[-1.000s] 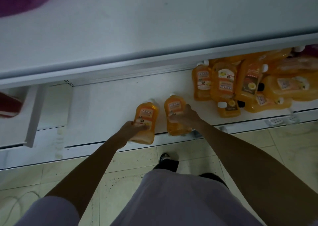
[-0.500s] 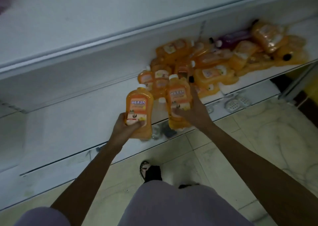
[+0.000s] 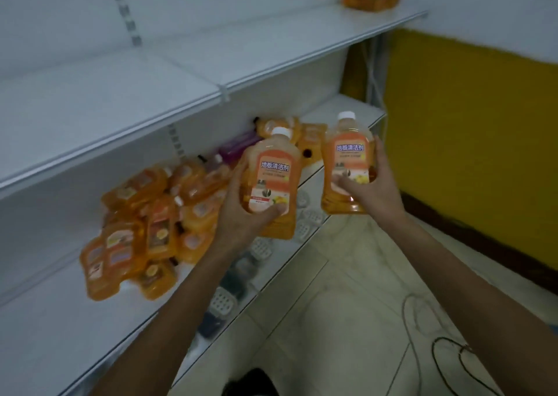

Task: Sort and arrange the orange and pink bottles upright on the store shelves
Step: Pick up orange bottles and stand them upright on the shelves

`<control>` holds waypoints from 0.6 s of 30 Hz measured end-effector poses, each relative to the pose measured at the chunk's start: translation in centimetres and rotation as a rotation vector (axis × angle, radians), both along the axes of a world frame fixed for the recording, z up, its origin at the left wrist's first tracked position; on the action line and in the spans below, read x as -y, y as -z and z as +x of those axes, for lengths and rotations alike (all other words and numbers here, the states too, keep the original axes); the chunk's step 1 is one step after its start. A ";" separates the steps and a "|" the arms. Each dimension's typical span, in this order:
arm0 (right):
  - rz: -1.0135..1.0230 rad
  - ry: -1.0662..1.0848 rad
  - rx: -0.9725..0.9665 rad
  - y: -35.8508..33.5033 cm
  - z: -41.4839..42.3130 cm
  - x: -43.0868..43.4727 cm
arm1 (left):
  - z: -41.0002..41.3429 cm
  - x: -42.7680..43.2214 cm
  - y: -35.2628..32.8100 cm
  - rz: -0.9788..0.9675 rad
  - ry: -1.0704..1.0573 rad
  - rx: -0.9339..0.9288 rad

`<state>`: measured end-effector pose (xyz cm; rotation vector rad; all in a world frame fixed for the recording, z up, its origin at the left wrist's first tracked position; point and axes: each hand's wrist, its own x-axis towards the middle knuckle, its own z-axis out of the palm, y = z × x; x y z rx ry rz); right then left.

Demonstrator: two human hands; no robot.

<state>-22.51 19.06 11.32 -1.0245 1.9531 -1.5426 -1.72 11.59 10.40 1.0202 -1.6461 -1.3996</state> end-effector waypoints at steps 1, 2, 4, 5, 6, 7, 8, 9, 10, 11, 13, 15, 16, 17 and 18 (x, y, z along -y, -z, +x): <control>-0.018 0.042 0.002 -0.7 -1.8 -0.1 | -2.0 0.2 -0.7 -0.023 0.030 -0.002; -0.039 0.079 0.003 -1.4 -3.6 -0.1 | -3.9 0.5 -1.3 -0.048 0.059 -0.004; -0.074 0.136 -0.001 -2.7 -7.1 0.2 | -7.7 1.2 -2.5 -0.094 0.099 -0.029; -0.084 0.159 -0.011 -3.3 -8.9 0.6 | -9.6 1.6 -3.1 -0.113 0.112 -0.044; -0.093 0.176 -0.027 -4.0 -10.6 1.1 | -11.4 2.1 -3.8 -0.129 0.122 -0.055; -0.103 0.187 -0.046 -4.7 -12.5 1.8 | -13.3 2.7 -4.6 -0.141 0.130 -0.072; -0.113 0.195 -0.065 -5.5 -14.4 2.8 | -15.1 3.4 -5.5 -0.150 0.139 -0.094; -0.128 0.200 -0.087 -6.4 -16.3 4.0 | -17.0 4.3 -6.4 -0.156 0.146 -0.119; -0.142 0.204 -0.114 -7.4 -18.3 5.2 | -18.9 5.4 -7.4 -0.165 0.150 -0.143; -0.155 0.206 -0.149 -8.4 -20.3 6.5 | -20.9 6.6 -8.5 -0.179 0.148 -0.166; -0.182 0.197 -0.226 -10.5 -24.2 9.2 | -24.9 9.4 -10.8 -0.223 0.129 -0.203; -0.191 0.188 -0.251 -12.7 -27.8 11.8 | -29.1 12.7 -13.2 -0.268 0.105 -0.235; -0.179 0.190 -0.258 -13.8 -29.5 12.9 | -31.1 14.3 -14.3 -0.291 0.089 -0.235; -0.154 0.185 -0.286 -14.7 -31.1 13.9 | -32.9 15.9 -15.2 -0.307 0.068 -0.232; -0.129 0.175 -0.334 -15.5 -32.7 14.9 | -34.7 17.3 -16.0 -0.320 0.047 -0.228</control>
